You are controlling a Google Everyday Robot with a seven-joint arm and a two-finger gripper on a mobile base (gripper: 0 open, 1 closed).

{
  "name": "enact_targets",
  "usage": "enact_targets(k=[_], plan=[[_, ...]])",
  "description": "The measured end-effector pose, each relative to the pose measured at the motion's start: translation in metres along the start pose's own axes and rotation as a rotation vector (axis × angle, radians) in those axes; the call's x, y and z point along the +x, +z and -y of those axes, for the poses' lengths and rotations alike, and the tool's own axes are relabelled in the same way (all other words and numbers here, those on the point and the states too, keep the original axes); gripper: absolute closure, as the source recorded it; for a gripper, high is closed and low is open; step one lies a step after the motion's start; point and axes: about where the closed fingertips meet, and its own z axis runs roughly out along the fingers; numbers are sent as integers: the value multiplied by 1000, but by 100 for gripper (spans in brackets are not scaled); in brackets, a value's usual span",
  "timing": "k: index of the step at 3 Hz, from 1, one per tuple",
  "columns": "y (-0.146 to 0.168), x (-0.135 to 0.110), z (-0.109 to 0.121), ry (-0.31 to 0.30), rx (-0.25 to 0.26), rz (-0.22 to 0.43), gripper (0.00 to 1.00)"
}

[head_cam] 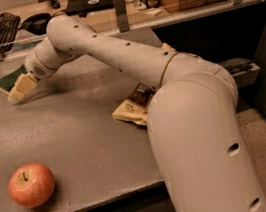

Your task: Pick sponge

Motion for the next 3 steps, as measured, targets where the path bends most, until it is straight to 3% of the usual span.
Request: enact_targets(k=[1,3], plan=[[8,1,8,15,20,7,38],[-26,0,17,-6,68,13,85]])
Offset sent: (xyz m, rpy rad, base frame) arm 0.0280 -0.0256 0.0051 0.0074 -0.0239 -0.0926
